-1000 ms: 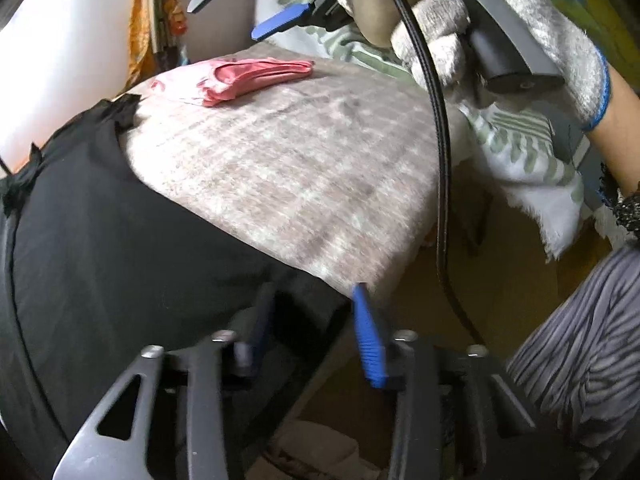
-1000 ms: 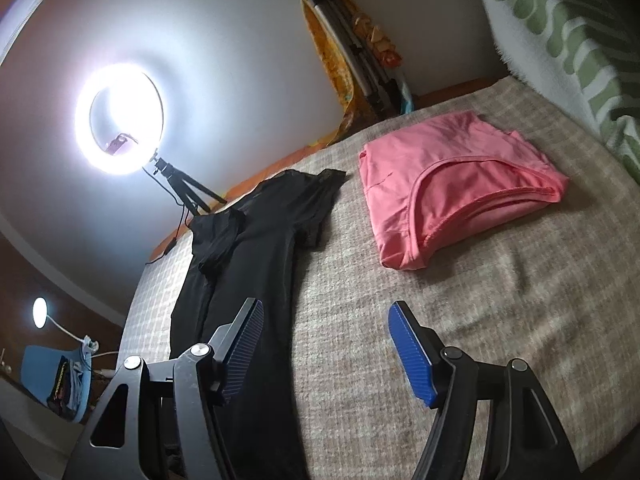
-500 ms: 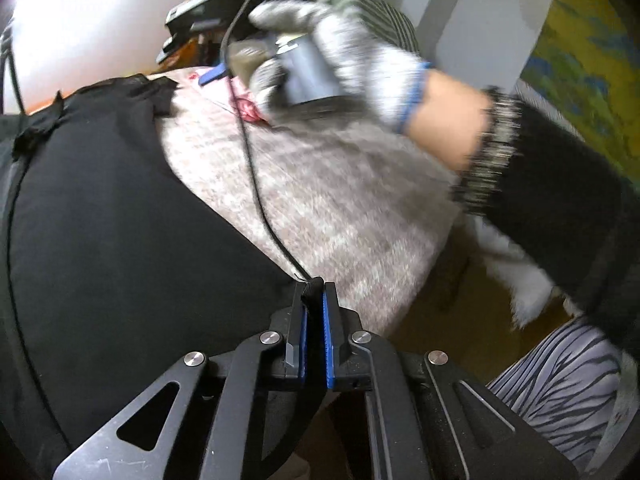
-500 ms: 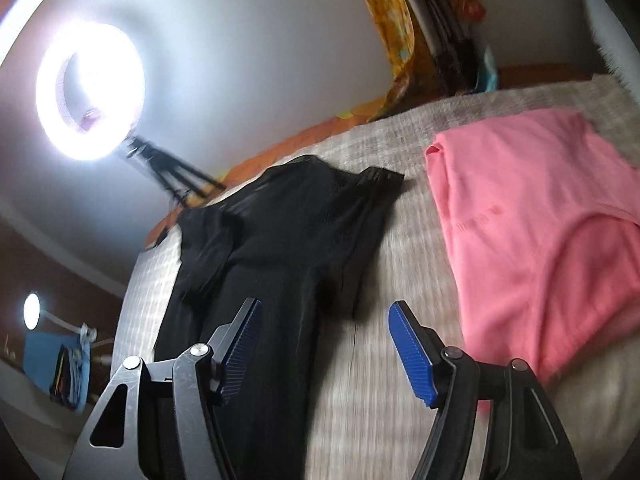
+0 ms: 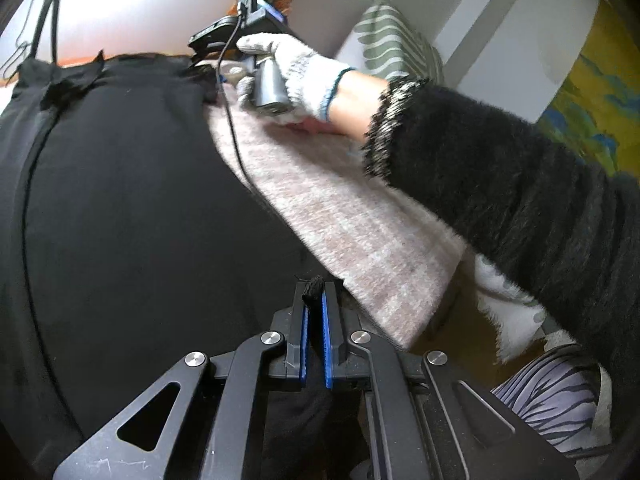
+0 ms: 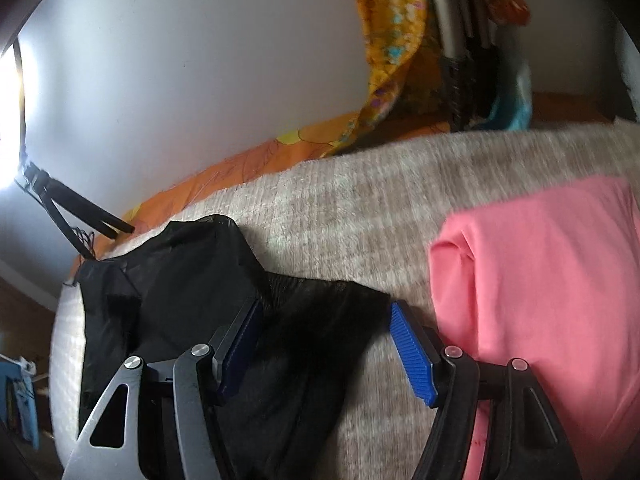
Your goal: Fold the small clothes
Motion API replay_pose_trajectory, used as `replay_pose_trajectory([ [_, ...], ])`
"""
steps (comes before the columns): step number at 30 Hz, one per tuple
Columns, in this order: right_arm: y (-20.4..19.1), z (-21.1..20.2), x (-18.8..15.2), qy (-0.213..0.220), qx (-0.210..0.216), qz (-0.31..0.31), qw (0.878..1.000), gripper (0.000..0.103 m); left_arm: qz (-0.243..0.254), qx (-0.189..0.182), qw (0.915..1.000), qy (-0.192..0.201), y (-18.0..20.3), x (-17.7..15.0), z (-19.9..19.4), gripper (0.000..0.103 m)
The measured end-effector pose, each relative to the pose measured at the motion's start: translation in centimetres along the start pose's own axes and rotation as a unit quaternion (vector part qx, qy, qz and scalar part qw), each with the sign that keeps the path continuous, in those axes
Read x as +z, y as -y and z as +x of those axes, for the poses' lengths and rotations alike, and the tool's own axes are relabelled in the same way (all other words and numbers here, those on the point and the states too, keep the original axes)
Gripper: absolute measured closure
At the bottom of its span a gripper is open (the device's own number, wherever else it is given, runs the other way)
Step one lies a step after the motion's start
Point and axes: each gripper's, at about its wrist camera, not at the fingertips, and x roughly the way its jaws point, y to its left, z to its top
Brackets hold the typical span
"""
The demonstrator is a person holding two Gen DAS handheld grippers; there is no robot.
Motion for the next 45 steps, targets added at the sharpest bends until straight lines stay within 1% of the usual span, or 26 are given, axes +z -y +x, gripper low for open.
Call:
replay_pose_trajectory([
  [1, -0.6, 0.1, 0.1, -0.006, -0.005, -0.018, 1.000, 0.056, -0.008, -0.003, 1.0000, 0.001, -0.2, 0.0, -0.1, 0.099],
  [2, -1.1, 0.3, 0.1, -0.014, 0.001, -0.035, 0.999, 0.071, -0.014, -0.003, 0.9999, 0.003, -0.4, -0.2, -0.3, 0.099],
  [3, -1.2, 0.3, 0.2, -0.015, 0.004, -0.040, 0.999, 0.078, -0.018, -0.001, 0.9998, 0.006, -0.6, -0.3, -0.4, 0.099],
  [4, -1.3, 0.2, 0.2, -0.015, 0.004, -0.044, 0.999, 0.082, -0.019, 0.000, 0.9998, 0.008, -0.7, -0.3, -0.3, 0.099],
  [5, -1.4, 0.3, 0.2, -0.014, 0.004, -0.046, 0.999, 0.088, -0.021, 0.001, 0.9997, 0.009, -0.8, -0.4, -0.4, 0.099],
  [7, -1.3, 0.3, 0.2, -0.013, 0.006, -0.043, 0.999, 0.091, -0.015, 0.006, 0.9998, 0.008, -0.7, -0.5, -0.4, 0.099],
  [9, -1.2, 0.4, 0.2, -0.013, 0.003, -0.042, 0.999, 0.098, -0.012, 0.010, 0.9998, 0.010, -0.6, -0.5, -0.4, 0.099],
  [12, -1.3, -0.3, 0.5, -0.006, 0.012, -0.039, 0.999, 0.100, -0.015, 0.005, 0.9997, 0.017, -0.2, -0.4, -0.7, 0.099],
  [16, -1.3, -2.0, 1.2, 0.007, 0.013, -0.036, 0.999, 0.101, -0.014, 0.000, 0.9995, 0.030, 0.4, -0.3, -1.2, 0.099],
  [20, -2.9, -3.7, 2.2, 0.016, 0.006, -0.044, 0.999, 0.101, -0.013, 0.013, 0.9985, 0.052, 0.8, -0.6, -2.5, 0.100],
  [26, -7.3, -4.4, 3.1, 0.010, -0.016, -0.078, 0.997, 0.102, -0.043, 0.031, 0.9962, 0.069, -0.3, -2.2, -4.4, 0.100],
  [33, -12.8, -3.5, 3.2, -0.006, -0.040, -0.114, 0.993, 0.102, -0.096, 0.049, 0.9903, 0.087, -2.8, -4.1, -7.1, 0.100],
  [40, -19.8, -1.0, 2.5, -0.023, -0.052, -0.164, 0.985, 0.102, -0.129, 0.059, 0.9846, 0.102, -4.5, -5.6, -8.9, 0.100],
  [45, -23.2, 1.2, 1.5, -0.036, -0.061, -0.187, 0.980, 0.102, -0.142, 0.063, 0.9822, 0.106, -5.1, -6.4, -9.4, 0.100],
])
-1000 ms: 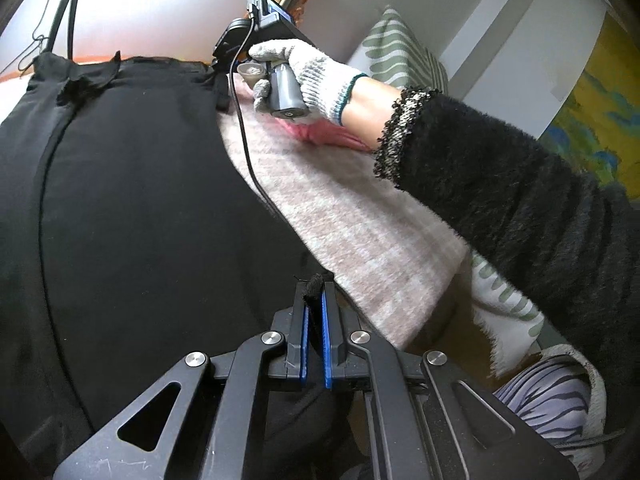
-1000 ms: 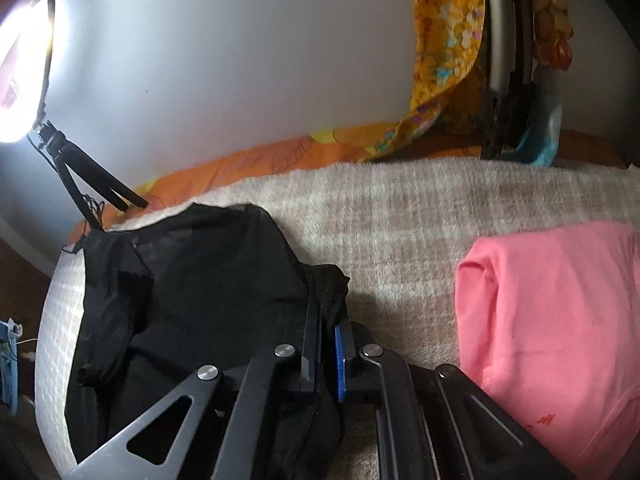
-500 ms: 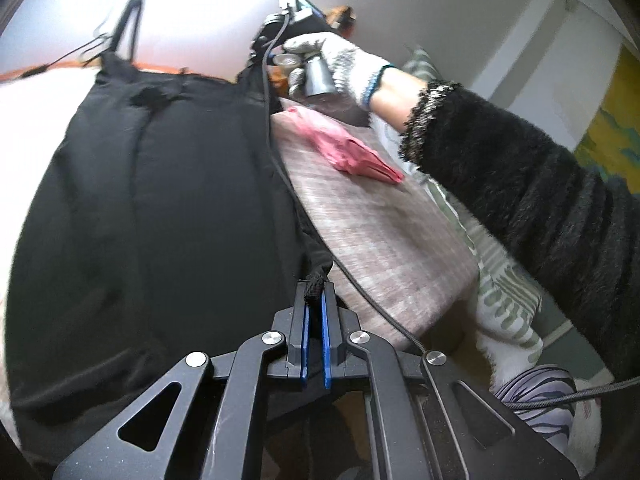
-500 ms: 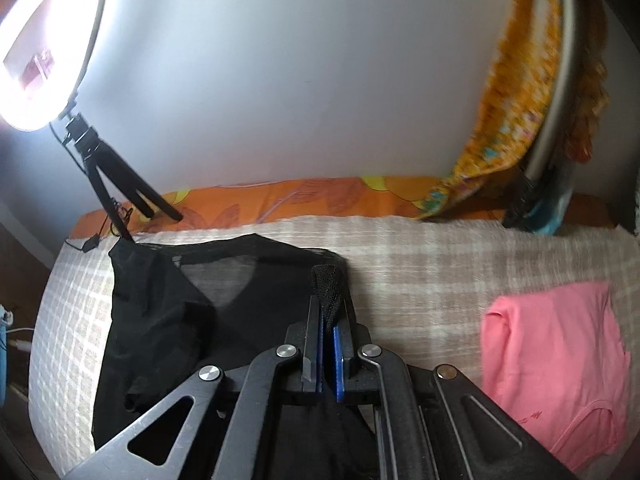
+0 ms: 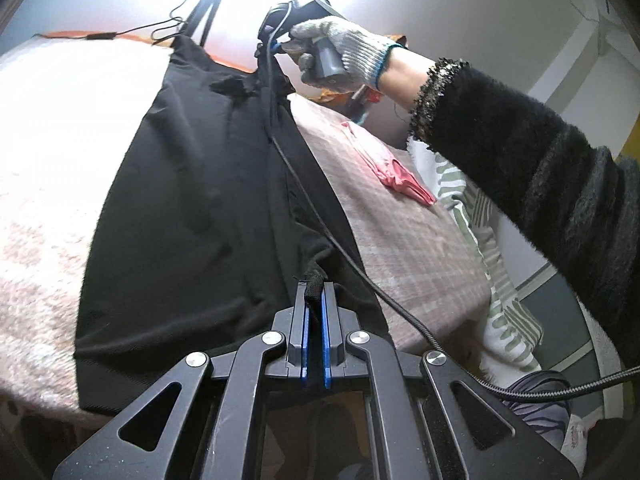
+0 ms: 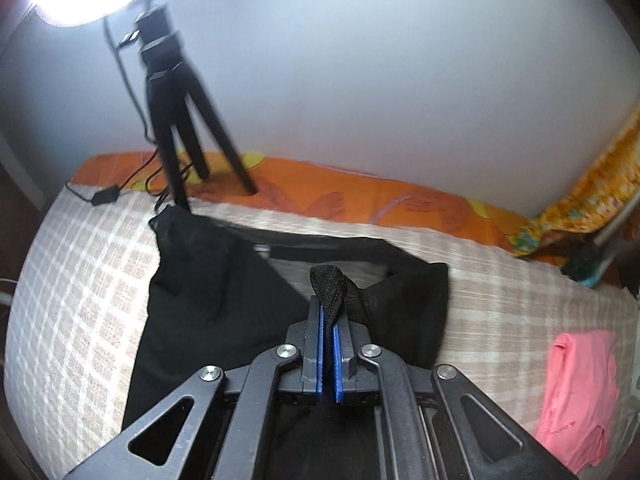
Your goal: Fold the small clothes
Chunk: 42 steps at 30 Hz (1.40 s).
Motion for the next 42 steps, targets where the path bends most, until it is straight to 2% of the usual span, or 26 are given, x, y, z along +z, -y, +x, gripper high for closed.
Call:
replay_pose_trajectory([
  [9, -3.5, 0.9, 0.2, -0.002, -0.005, -0.017, 1.000, 0.102, 0.001, -0.001, 0.9999, 0.012, -0.5, -0.5, -1.3, 0.100],
  [13, -4.4, 0.7, 0.4, 0.002, 0.004, -0.019, 1.000, 0.102, 0.015, 0.007, 0.9997, 0.017, -0.1, -0.8, -1.7, 0.100],
  [19, -6.1, 2.3, -0.3, -0.009, 0.019, -0.035, 0.999, 0.102, 0.003, 0.011, 0.9999, 0.009, -0.6, -1.2, -1.7, 0.100],
  [22, -7.1, 2.1, -0.6, -0.008, 0.043, -0.045, 0.998, 0.095, -0.001, 0.013, 0.9999, 0.007, -0.8, -1.5, -1.9, 0.100],
  [23, -7.3, 1.6, -0.7, -0.003, 0.049, -0.051, 0.997, 0.083, -0.001, 0.015, 0.9998, 0.008, -0.8, -1.5, -1.9, 0.100],
  [24, -7.6, 0.8, -0.7, 0.005, 0.051, -0.057, 0.997, 0.064, -0.001, 0.018, 0.9998, 0.010, -0.8, -1.6, -2.0, 0.100],
  [25, -7.7, 0.2, -0.7, 0.014, 0.050, -0.062, 0.997, 0.058, -0.003, 0.020, 0.9997, 0.010, -0.8, -1.7, -2.2, 0.100],
  [26, -7.7, -1.0, -0.7, 0.026, 0.050, -0.068, 0.996, 0.054, -0.005, 0.021, 0.9997, 0.008, -0.9, -1.7, -2.2, 0.100],
  [30, -6.0, -5.1, -1.3, 0.053, 0.076, -0.042, 0.995, 0.052, -0.013, 0.028, 0.9995, -0.002, -1.2, -2.1, -2.7, 0.097],
  [35, -1.7, -10.4, -4.9, 0.078, 0.102, 0.009, 0.992, 0.051, 0.004, 0.038, 0.9993, 0.005, -0.9, -2.6, -4.3, 0.097],
  [42, 1.8, -16.6, -14.8, 0.086, 0.128, 0.029, 0.988, 0.051, 0.039, 0.060, 0.9973, 0.020, -1.0, -1.7, -7.6, 0.097],
])
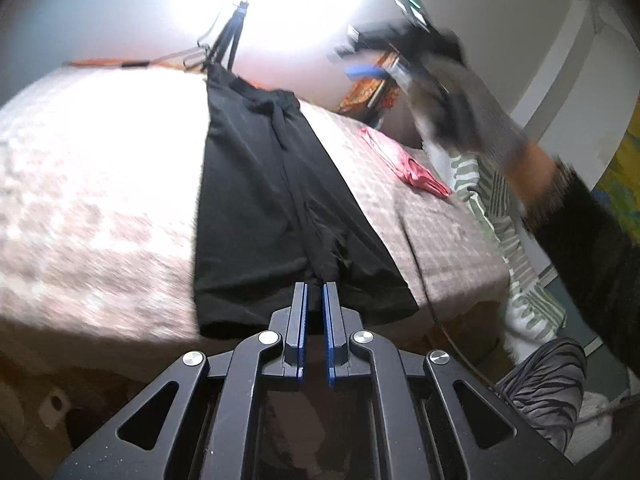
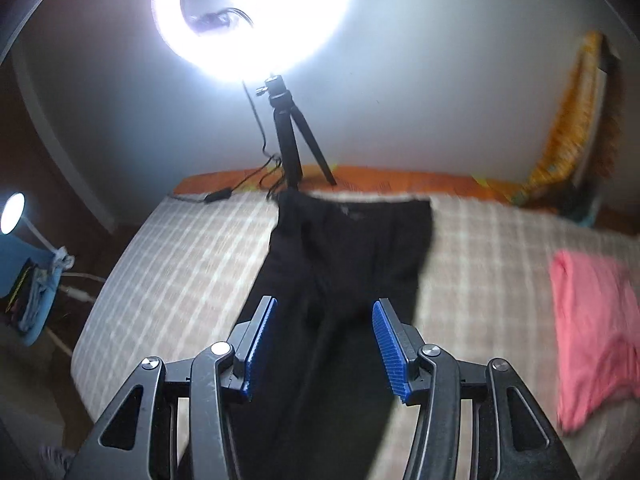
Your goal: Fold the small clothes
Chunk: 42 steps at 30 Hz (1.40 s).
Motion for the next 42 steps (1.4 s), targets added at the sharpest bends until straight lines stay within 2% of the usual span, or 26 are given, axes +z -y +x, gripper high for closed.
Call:
replay_pose_trajectory([
  [7, -0.6, -3.9, -10.3, -0.033, 0.016, -0.007, 0.999, 0.052, 0.056, 0.018, 0.9982, -0.015, -0.1, 2.8, -0.8, 0.097],
  [14, -3.8, -3.3, -18.2, -0.072, 0.038, -0.039, 0.996, 0.054, 0.117, 0.026, 0.9923, -0.030, 0.4, 5.3, 0.2, 0.097],
  [15, -4.3, -3.1, -18.7, -0.077, 0.038, -0.046, 0.995, 0.054, 0.126, 0.027, 0.9911, -0.033, 0.4, 5.5, 0.5, 0.096],
  [17, -5.4, -2.4, -19.7, -0.087, 0.037, -0.068, 0.993, 0.054, 0.137, 0.035, 0.9892, -0.039, 0.1, 5.6, 1.1, 0.087],
  [19, -6.4, -2.0, -20.7, -0.091, 0.044, -0.083, 0.991, 0.054, 0.134, 0.032, 0.9891, -0.052, -0.5, 5.7, 2.0, 0.086],
  [21, -7.4, -1.9, -21.5, -0.090, 0.055, -0.096, 0.990, 0.054, 0.124, 0.046, 0.9895, -0.058, -1.6, 5.7, 2.6, 0.086],
  [26, -9.7, -1.4, -23.2, -0.093, 0.061, -0.139, 0.984, 0.054, 0.070, 0.050, 0.9925, -0.087, -4.5, 5.2, 3.9, 0.084],
  [29, -10.8, -0.6, -23.8, -0.102, 0.050, -0.163, 0.980, 0.054, 0.041, 0.050, 0.9925, -0.103, -5.7, 4.7, 4.5, 0.084],
  [33, -11.3, -0.4, -24.1, -0.104, 0.039, -0.186, 0.976, 0.054, 0.008, 0.034, 0.9926, -0.116, -6.3, 4.1, 4.6, 0.082],
  [35, -11.1, -0.5, -24.1, -0.108, 0.044, -0.185, 0.976, 0.054, 0.004, 0.026, 0.9928, -0.117, -6.1, 3.8, 4.4, 0.069],
  [36, -11.0, -0.5, -24.1, -0.109, 0.046, -0.185, 0.976, 0.054, 0.003, 0.022, 0.9929, -0.117, -5.9, 3.6, 4.3, 0.067],
  [38, -10.7, -0.6, -24.2, -0.111, 0.048, -0.185, 0.975, 0.056, 0.011, 0.025, 0.9929, -0.115, -5.6, 3.3, 4.1, 0.066],
  [42, -10.5, -1.1, -24.8, -0.118, 0.064, -0.184, 0.974, 0.064, 0.054, 0.045, 0.9913, -0.112, -4.5, 2.4, 3.7, 0.071],
])
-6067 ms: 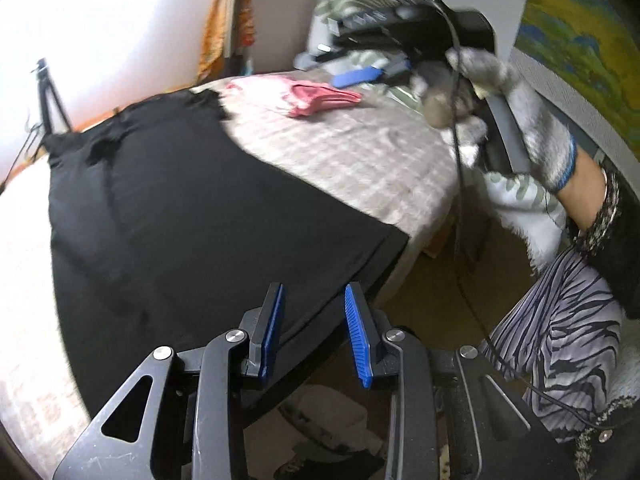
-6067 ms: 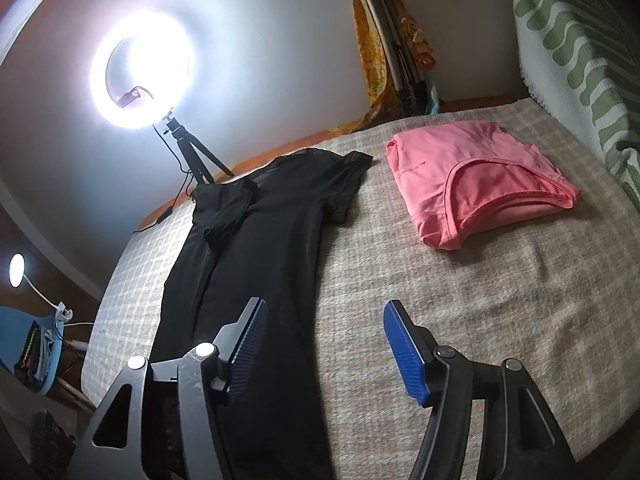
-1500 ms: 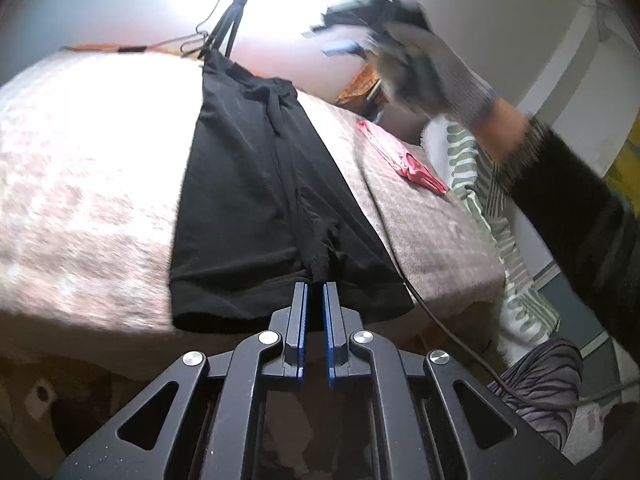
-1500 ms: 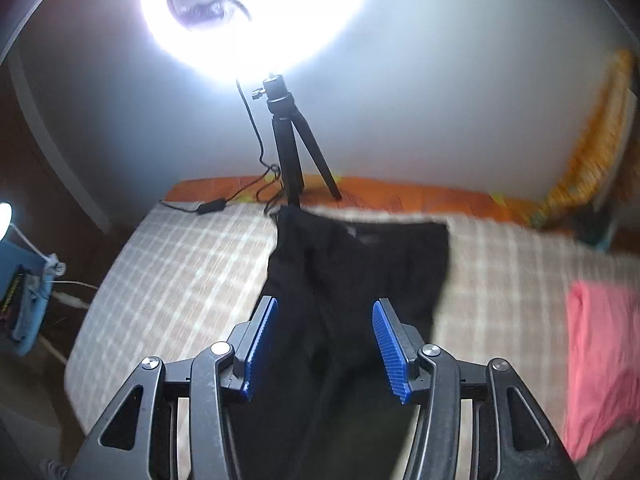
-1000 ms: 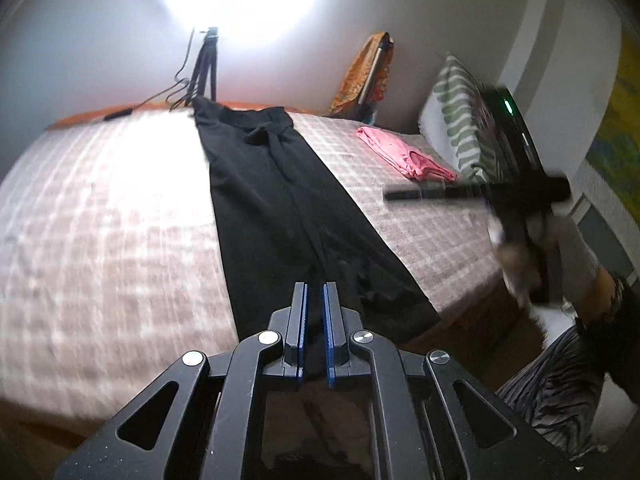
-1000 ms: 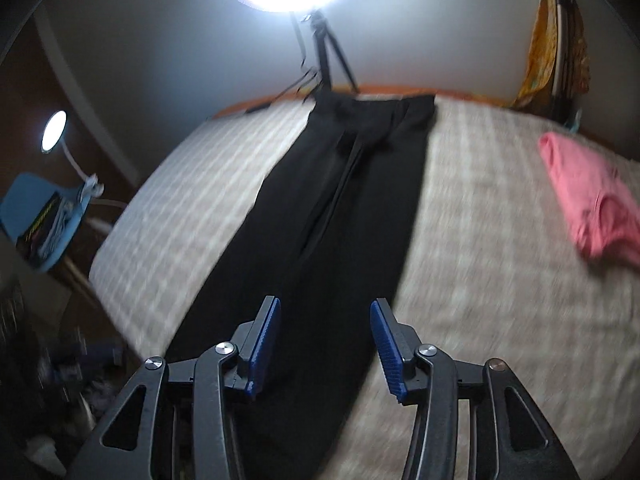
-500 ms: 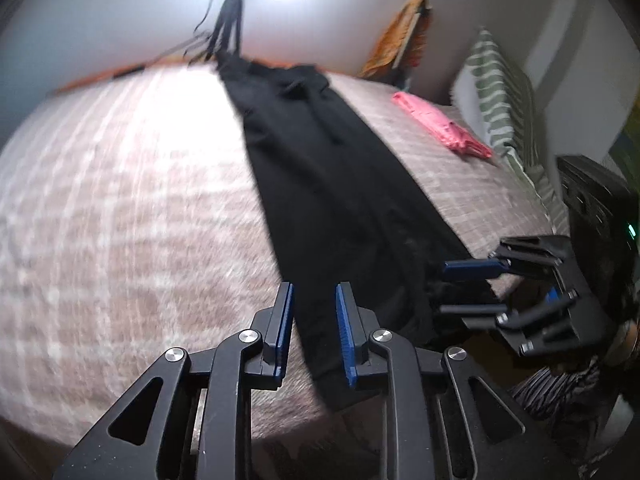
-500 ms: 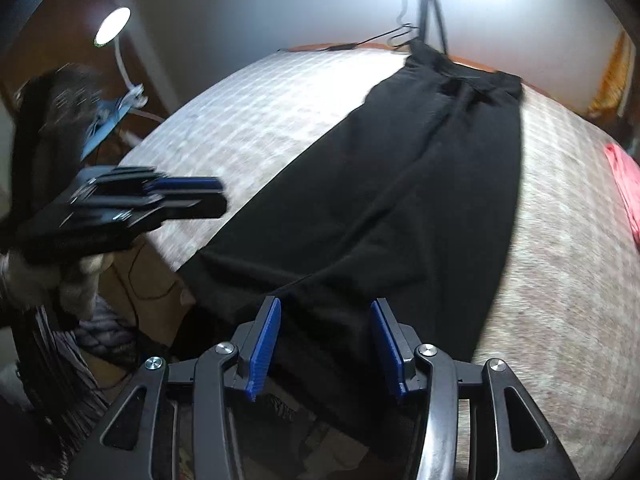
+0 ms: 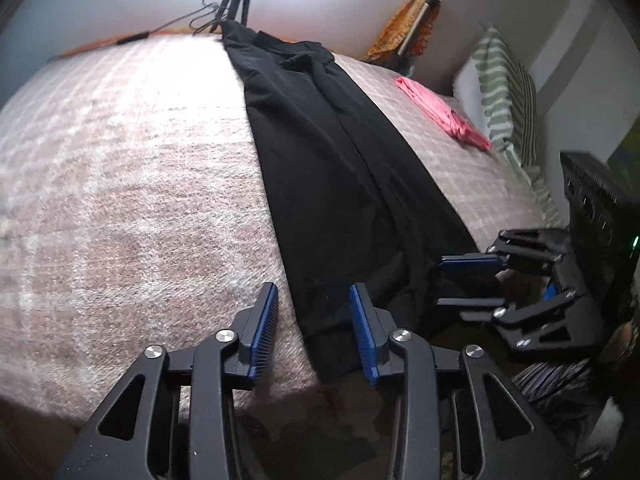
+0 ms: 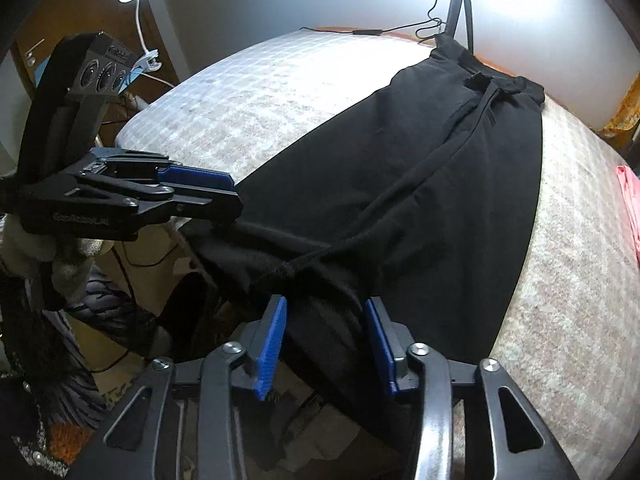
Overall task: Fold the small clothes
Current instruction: 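Close the left tool on the hem while the right tool grips the hem beside it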
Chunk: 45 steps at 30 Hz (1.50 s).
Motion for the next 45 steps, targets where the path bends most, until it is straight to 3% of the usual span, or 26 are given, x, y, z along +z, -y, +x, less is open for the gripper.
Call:
replay_pose_trajectory([
  [2, 0.4, -0.5, -0.4, 0.002, 0.015, 0.013, 1.000, 0.064, 0.017, 0.005, 0.9998, -0.003, 0.3, -0.4, -0.2, 0.079],
  [8, 4.1, -3.0, -1.9, 0.035, 0.006, 0.090, 0.995, 0.063, 0.002, -0.011, 0.9999, -0.005, -0.4, -1.1, -0.7, 0.080],
  [11, 6.5, -3.5, -3.0, 0.044, 0.012, 0.152, 0.987, 0.057, -0.009, -0.018, 0.9998, -0.009, -0.5, -0.9, -0.6, 0.080],
  [17, 8.7, -2.7, -4.6, 0.045, 0.057, 0.233, 0.970, 0.055, -0.026, -0.030, 0.9991, -0.012, -0.5, -0.8, -0.3, 0.079],
  [19, 8.2, -2.7, -4.6, 0.048, 0.054, 0.225, 0.972, 0.055, -0.017, -0.027, 0.9994, -0.011, -0.1, -0.7, -0.2, 0.079],
  [20, 7.6, -2.9, -4.6, 0.046, 0.047, 0.211, 0.975, 0.061, -0.012, -0.024, 0.9996, -0.011, 0.1, -0.8, -0.2, 0.079],
  [21, 6.8, -2.8, -4.6, 0.040, 0.049, 0.192, 0.979, 0.073, -0.006, -0.021, 0.9997, -0.010, 0.3, -0.8, -0.2, 0.079],
  [22, 6.3, -2.7, -4.5, 0.035, 0.049, 0.182, 0.981, 0.076, -0.002, -0.019, 0.9998, -0.010, 0.4, -0.8, -0.1, 0.080],
  [25, 5.2, -2.7, -4.6, 0.033, 0.043, 0.165, 0.985, 0.077, -0.003, -0.020, 0.9997, -0.013, 0.2, -0.7, 0.1, 0.090],
  [28, 5.9, -3.0, -4.9, 0.040, 0.053, 0.189, 0.980, 0.063, -0.012, -0.025, 0.9995, -0.012, 0.0, -0.7, 0.1, 0.091],
  [30, 6.7, -3.0, -4.9, 0.045, 0.070, 0.213, 0.974, 0.047, -0.014, -0.024, 0.9995, -0.012, 0.0, -0.8, 0.0, 0.091],
  [34, 7.3, -2.9, -4.9, 0.052, 0.082, 0.231, 0.968, 0.047, -0.029, -0.031, 0.9990, -0.016, -0.3, -0.7, 0.1, 0.091],
  [37, 6.4, -2.7, -4.4, 0.043, 0.042, 0.201, 0.978, 0.064, -0.023, -0.031, 0.9992, -0.013, -0.3, -0.7, 0.2, 0.091],
  [38, 6.2, -2.5, -4.2, 0.039, 0.036, 0.191, 0.980, 0.076, -0.015, -0.026, 0.9995, -0.013, 0.0, -0.6, 0.2, 0.094],
  [41, 6.8, -2.3, -4.2, 0.041, 0.047, 0.207, 0.976, 0.092, -0.018, -0.029, 0.9993, -0.012, 0.0, -0.4, 0.3, 0.098],
  [45, 8.3, -2.6, -4.5, 0.052, 0.080, 0.244, 0.965, 0.099, -0.033, -0.044, 0.9985, -0.001, -0.3, 0.2, -0.3, 0.099],
])
